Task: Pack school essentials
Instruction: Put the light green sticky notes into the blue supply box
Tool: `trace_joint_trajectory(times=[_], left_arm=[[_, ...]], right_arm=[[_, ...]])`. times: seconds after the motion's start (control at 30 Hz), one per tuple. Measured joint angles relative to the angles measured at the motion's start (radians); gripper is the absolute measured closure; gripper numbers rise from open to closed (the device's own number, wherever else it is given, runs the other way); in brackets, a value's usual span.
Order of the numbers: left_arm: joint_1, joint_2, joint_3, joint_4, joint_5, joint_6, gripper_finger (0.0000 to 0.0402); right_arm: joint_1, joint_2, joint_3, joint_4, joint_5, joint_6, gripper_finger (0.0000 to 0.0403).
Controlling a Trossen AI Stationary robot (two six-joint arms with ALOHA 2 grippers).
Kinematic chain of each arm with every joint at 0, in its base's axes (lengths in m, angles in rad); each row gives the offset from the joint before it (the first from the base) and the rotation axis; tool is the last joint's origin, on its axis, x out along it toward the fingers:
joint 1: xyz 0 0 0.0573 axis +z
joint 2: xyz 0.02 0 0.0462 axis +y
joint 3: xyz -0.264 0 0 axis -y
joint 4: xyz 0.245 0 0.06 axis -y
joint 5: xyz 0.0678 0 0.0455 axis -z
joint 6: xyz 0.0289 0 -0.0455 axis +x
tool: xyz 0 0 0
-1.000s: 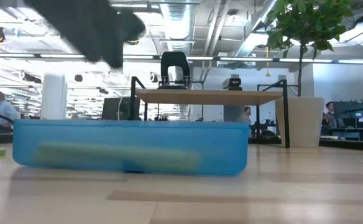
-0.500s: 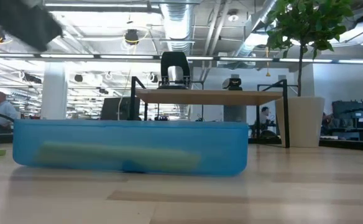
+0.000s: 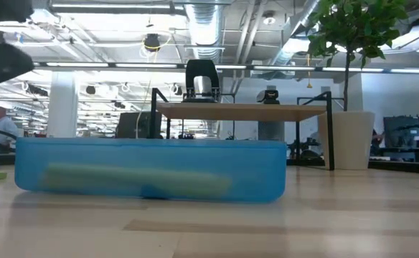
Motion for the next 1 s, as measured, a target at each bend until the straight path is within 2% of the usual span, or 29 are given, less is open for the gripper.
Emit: trace_joint_trajectory(times=[0.1, 0.6, 1.0], left_arm=[[-0.014, 0.039, 0.0, -0.019, 0.043, 0.0, 0.0252], [-0.147, 0.197, 0.0, -0.042, 0.045, 0.026, 0.0252], [-0.159, 0.358, 0.007, -0.012, 0.041, 0.038, 0.0252]], right_arm=[[0.0, 0.0, 0.0, 0.002, 0.0, -0.001, 0.0294], [-0.009, 0.0, 0.0, 0.001, 0.001, 0.0, 0.0294], [-0.013, 0.0, 0.0, 0.001, 0.001, -0.002, 0.0294]])
